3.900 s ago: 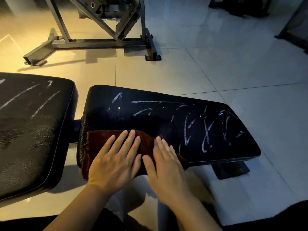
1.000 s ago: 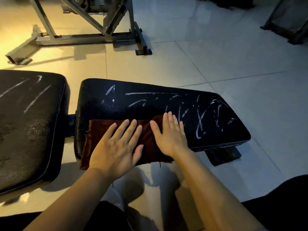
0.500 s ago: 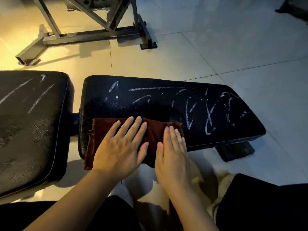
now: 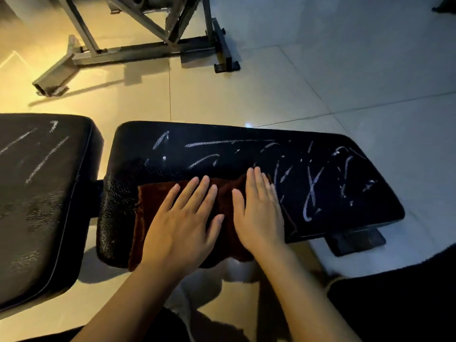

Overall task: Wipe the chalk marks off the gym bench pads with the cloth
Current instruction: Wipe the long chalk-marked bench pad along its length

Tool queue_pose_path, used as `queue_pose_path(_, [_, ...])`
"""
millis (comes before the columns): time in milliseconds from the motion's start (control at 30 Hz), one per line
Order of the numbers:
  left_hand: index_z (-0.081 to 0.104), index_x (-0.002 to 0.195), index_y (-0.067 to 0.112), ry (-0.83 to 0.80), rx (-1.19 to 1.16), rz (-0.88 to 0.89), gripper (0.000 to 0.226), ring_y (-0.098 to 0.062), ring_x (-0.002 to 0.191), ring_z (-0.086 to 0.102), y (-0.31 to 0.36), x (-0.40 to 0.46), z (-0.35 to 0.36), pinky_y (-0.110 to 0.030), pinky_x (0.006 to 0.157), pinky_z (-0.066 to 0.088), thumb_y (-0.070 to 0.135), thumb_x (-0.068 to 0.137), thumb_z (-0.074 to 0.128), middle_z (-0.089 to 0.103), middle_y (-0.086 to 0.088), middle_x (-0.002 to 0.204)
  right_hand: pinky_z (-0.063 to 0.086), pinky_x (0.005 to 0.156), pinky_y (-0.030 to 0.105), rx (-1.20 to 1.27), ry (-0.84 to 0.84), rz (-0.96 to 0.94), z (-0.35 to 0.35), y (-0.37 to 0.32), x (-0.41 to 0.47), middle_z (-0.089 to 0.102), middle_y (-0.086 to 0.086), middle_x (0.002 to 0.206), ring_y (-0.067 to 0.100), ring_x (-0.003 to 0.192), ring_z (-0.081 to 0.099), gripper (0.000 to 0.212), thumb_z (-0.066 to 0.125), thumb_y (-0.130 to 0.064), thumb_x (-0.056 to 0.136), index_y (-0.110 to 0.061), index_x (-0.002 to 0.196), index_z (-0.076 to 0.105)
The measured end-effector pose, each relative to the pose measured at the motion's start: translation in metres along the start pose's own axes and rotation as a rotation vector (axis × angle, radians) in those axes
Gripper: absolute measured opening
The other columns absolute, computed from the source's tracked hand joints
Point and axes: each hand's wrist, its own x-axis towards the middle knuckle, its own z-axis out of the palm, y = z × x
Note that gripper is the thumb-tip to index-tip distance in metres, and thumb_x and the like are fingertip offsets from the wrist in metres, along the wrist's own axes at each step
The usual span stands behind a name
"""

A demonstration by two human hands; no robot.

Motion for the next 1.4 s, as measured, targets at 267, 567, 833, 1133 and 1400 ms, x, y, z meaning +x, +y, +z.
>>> queue_pose_path(267, [0.065,0.124,0.015,0.039,-0.055,-0.132,0.051,-0.022,0.129,0.051,0.006,-0.003,-0.007,-0.040,0.108,0.030,0.043,0.093,0.036,0.059,-0.005,0.134,0.034,0.104,0.038,-0.019,0.217,-0.093,0.010,0.006,-0.051,0.033,0.009,0.154,0.022,0.138,0.031,0.060,0.027,-0.046,0.097,-0.019,0.150,0.023])
queue_pose_path(567, [0.069,0.119,0.011,0.024,-0.043,-0.132,0.050,-0.028,0.121,0.057,0.009,-0.002,-0.008,-0.044,0.099,0.044,0.040,0.089,0.039,0.063,-0.009,0.128,0.054,0.082,0.033,-0.029,0.203,-0.314,-0.019,0.026,-0.040,0.058,0.003,0.128,0.013,0.113,0.054,0.044,0.056,-0.029,0.092,-0.018,0.134,0.049])
queue_pose_path(833, [0.057,0.134,0.019,-0.007,0.012,-0.097,0.056,-0.025,0.129,0.050,0.002,-0.003,-0.006,-0.038,0.106,0.027,0.050,0.095,0.032,0.055,-0.007,0.138,0.055,0.078,0.028,-0.148,0.019,-0.387,-0.026,0.043,-0.065,0.049,0.005,0.134,0.019,0.116,0.059,0.058,0.064,-0.034,0.080,-0.022,0.134,0.047])
queue_pose_path(1133, [0.025,0.149,0.028,-0.139,0.041,0.000,0.076,-0.016,0.143,0.016,-0.035,-0.021,-0.011,-0.031,0.114,0.000,0.070,0.092,-0.003,0.022,0.002,0.155,0.044,0.077,0.012,0.013,-0.151,-0.345,-0.053,0.057,-0.074,0.050,-0.007,0.124,0.001,0.098,0.053,0.040,0.056,-0.013,0.096,-0.020,0.135,0.053])
queue_pose_path(1400, [0.016,0.149,0.031,-0.137,-0.004,-0.072,0.085,-0.016,0.144,0.005,-0.044,-0.035,-0.019,-0.038,0.118,0.003,0.076,0.084,-0.013,0.010,0.005,0.156,0.015,0.117,0.026,0.010,-0.262,-0.247,-0.061,0.027,-0.049,0.019,-0.004,0.160,0.010,0.147,0.013,0.053,0.035,-0.036,0.104,-0.022,0.153,0.022])
